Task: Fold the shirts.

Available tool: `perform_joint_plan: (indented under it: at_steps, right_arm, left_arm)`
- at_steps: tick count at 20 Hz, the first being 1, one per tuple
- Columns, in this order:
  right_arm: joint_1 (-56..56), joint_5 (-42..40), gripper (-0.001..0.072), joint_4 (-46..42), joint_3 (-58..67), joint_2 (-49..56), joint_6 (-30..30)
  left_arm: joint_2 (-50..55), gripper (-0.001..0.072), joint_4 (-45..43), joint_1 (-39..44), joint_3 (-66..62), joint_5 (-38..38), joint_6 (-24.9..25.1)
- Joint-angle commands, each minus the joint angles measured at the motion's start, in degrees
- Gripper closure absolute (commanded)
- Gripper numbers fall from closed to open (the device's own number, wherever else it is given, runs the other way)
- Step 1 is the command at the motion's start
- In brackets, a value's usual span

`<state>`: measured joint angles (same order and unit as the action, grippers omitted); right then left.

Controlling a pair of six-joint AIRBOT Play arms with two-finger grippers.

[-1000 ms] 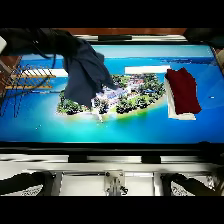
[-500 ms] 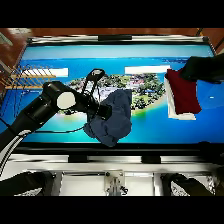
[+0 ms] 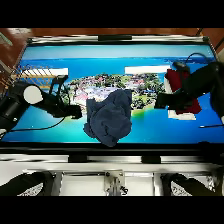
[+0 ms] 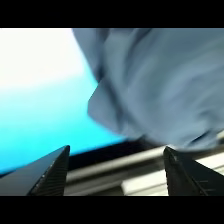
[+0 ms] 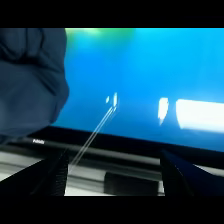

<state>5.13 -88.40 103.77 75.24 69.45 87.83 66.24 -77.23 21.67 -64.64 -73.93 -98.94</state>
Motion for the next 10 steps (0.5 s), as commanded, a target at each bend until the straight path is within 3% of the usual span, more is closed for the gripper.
perform_joint_plan:
  at_steps: [1, 5, 10]
  right_arm:
    - [0.0, 4.2, 0.0044, 8.7, -7.5, 4.0, 2.9]
    - [0.0, 6.3, 0.0044, 11.5, -8.7, 9.0, 3.8]
    - [3.3, 6.8, 0.0044, 14.6, -8.7, 13.1, 5.9]
  left_arm:
    - [-1.0, -0.0013, 6.0, -2.8, 11.8, 5.1, 0.7]
    - [0.2, -0.0006, 13.3, -2.7, 21.7, 18.2, 0.7]
    - [4.8, -0.0003, 14.5, -2.6, 23.8, 24.8, 0.9]
